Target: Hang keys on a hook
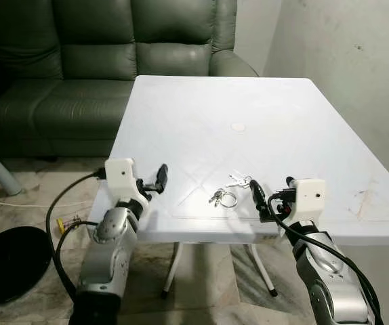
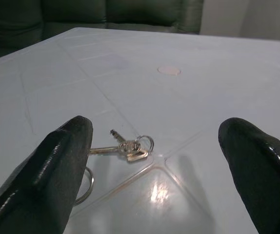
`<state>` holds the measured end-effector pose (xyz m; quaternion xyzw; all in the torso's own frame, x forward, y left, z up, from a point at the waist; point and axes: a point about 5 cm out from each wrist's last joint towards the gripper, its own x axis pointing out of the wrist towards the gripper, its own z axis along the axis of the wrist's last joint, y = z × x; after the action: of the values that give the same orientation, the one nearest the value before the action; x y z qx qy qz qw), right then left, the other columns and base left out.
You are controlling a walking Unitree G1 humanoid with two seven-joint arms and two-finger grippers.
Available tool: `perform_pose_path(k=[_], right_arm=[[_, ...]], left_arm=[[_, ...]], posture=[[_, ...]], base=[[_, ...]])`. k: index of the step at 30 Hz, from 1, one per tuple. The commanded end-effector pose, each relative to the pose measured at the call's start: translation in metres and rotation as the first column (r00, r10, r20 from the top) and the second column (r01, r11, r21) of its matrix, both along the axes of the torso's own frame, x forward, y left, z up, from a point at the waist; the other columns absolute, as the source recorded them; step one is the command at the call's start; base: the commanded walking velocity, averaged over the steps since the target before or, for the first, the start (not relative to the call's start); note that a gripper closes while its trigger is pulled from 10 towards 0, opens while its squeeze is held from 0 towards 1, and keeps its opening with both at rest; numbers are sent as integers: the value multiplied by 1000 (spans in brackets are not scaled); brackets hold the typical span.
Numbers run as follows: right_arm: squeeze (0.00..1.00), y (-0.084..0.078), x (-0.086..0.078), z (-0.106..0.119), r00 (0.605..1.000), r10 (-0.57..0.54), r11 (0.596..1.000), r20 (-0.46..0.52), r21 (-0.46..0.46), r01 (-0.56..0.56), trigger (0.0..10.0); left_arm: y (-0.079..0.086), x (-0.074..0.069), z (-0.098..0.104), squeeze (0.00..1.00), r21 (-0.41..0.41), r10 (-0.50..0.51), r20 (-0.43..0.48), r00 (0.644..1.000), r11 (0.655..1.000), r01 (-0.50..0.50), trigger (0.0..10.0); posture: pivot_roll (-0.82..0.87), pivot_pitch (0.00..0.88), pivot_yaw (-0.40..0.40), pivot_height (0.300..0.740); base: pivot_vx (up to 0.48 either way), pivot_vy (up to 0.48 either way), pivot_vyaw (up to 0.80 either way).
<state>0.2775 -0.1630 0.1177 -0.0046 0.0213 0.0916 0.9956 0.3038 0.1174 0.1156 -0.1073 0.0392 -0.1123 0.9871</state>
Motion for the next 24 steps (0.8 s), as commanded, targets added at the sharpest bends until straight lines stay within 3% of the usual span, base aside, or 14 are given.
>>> perform_pose_path(k=[1, 3, 11, 24], right_arm=[[0, 1, 4, 2, 1000, 17, 999, 6, -30, -16, 10000], [0, -1, 9, 2, 999, 24, 1000, -32, -1, -24, 10000], [0, 5, 35, 12, 999, 24, 998, -40, -54, -26, 10000], [0, 29, 61, 18, 997, -2, 999, -81, -54, -2, 10000]], left_arm=[[-3, -1, 7, 0, 0, -26, 24, 999, 1000, 26, 10000], [-10, -5, 6, 0, 11, -62, 26, 998, 998, 62, 10000], [-28, -12, 7, 0, 2, -126, 31, 992, 992, 126, 10000], [-29, -17, 10, 0, 6, -134, 32, 990, 991, 134, 10000]], posture=[[-117, 0, -46, 740], [-116, 0, -47, 740], [-104, 6, -53, 740], [-72, 25, -69, 740]], base=[[0, 0, 0], [0, 0, 0], [0, 0, 0], [0, 0, 0]])
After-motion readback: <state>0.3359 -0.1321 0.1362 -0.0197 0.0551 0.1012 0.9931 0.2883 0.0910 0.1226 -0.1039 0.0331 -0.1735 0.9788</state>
